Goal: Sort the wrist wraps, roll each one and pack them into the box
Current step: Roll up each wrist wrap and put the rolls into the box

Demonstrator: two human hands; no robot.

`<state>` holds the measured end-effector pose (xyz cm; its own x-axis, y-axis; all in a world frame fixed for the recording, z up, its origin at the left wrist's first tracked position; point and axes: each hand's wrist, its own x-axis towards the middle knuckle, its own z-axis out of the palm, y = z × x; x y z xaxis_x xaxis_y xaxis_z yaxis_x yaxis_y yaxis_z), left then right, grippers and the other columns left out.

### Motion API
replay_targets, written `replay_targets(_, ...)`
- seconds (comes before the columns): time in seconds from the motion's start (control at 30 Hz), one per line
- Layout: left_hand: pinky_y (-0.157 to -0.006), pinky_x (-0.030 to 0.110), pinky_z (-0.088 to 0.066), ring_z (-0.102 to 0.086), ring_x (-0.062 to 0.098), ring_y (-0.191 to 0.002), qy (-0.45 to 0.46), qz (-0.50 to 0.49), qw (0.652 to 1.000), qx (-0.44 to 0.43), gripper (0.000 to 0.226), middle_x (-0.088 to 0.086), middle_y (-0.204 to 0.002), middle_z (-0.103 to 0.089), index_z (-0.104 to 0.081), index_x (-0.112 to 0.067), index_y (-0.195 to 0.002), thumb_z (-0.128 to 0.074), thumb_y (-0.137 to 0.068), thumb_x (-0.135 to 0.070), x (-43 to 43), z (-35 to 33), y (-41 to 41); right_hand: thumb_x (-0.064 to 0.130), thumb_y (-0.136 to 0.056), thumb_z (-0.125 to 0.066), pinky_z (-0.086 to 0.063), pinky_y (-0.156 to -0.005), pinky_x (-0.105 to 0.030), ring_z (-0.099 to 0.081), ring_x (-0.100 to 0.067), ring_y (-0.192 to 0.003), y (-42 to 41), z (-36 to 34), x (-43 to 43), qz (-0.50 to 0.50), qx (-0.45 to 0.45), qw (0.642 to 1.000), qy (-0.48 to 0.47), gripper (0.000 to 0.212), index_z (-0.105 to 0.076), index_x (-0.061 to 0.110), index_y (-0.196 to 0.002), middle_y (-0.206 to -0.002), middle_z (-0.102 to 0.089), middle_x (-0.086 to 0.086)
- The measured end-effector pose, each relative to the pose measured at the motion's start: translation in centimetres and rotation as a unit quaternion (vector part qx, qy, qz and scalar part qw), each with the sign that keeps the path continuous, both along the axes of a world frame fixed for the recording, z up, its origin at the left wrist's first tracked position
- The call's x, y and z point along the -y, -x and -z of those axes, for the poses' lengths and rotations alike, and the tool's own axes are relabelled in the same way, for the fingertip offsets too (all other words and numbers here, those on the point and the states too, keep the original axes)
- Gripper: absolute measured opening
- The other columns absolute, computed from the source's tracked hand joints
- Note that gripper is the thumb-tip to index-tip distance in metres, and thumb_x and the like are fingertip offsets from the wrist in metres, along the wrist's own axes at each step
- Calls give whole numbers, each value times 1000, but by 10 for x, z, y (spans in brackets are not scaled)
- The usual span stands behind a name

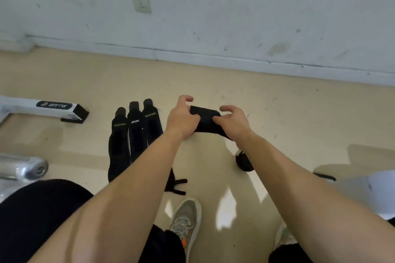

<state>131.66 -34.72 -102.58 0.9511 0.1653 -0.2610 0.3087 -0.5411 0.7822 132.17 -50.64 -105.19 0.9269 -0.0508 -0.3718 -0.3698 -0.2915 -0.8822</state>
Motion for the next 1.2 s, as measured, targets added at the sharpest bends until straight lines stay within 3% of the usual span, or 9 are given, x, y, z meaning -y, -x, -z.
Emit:
replay_targets(0.17, -57, 26, -59, -68, 24, -91, 175, -29, 984, 1, 33, 14, -113, -62, -63, -16, -121, -65, -94, 3, 1, -77, -1, 12, -96, -60, -51, -57, -25, -71, -20, -62, 14, -84, 18, -13, 82, 995, -51, 13, -62, 16, -109, -85, -73, -9)
replay_targets(0.37, -58, 19, -58, -72, 14, -70, 339, -23, 939, -58, 10, 14, -97, -64, -68, -5, -102, -64, -97, 2, 7, -160, 23, -12, -89, -37, -51, -75, -29, -72, -21, -88, 43, -169, 62, -121, 103, 981, -114, 56, -73, 21, -115, -110, -76, -2)
replay_targets(0.47, -50, 17, -56, -73, 14, -59, 425, -42, 899, -97, 11, 14, -84, -63, -63, -1, -87, -63, -97, 1, 19, -192, 33, -15, -93, -48, -52, -74, -25, -68, -17, -89, 58, -191, 83, -168, 150, 967, -119, 51, -70, 21, -121, -113, -75, -8)
replay_targets(0.53, -44, 16, -54, -71, 14, -53, 446, -43, 885, -124, 13, 13, -70, -65, -61, 0, -85, -63, -98, -1, 29, -206, 40, -4, -91, -68, -49, -70, -25, -61, -13, -78, 66, -201, 90, -147, 209, 962, -90, 34, -74, 23, -110, -91, -71, -7)
replay_targets(0.63, -42, 15, -53, -68, 13, -50, 456, -20, 877, -154, 12, 12, -62, -64, -61, 0, -88, -62, -98, -7, 47, -215, 49, 12, -84, -82, -34, -65, -23, -39, -9, -66, 72, -208, 99, -82, 288, 954, -31, 17, -75, 27, -88, -71, -46, 7)
replay_targets(0.77, -44, 22, -57, -73, 24, -58, 446, 5, 878, -173, 16, 15, -75, -64, -63, -3, -96, -63, -99, -19, 67, -216, 57, 11, -89, -76, -47, -72, -22, -56, -7, -76, 82, -209, 110, -44, 321, 944, -56, 13, -72, 22, -85, -82, -64, 10)
replay_targets(0.97, -70, 32, -58, -72, 19, -83, 142, 148, 979, -26, 63, -1, -89, -73, -72, -23, -98, -41, -94, -78, 80, -205, 56, 13, -97, -67, -55, -63, -27, -67, -12, -77, 94, -195, 115, 33, 256, 953, -162, 6, -72, 11, -96, -83, -67, -5)
replay_targets(1.1, -84, 35, -62, -72, 16, -96, 203, 126, 954, 181, 14, -8, -98, -76, -74, -23, -101, -77, -92, -34, 103, -186, 53, 22, -97, -68, -53, -64, -29, -72, -13, -80, 91, -191, 118, 82, 199, 955, -203, 12, -74, 12, -99, -89, -76, 0)
replay_targets(1.2, -80, 34, -64, -72, 8, -91, 214, 102, 948, 211, 9, -12, -91, -76, -75, -25, -93, -80, -89, -19, 118, -178, 45, 26, -96, -69, -51, -63, -26, -71, -14, -77, 86, -188, 122, 119, 194, 950, -214, 19, -73, 7, -98, -88, -76, -3)
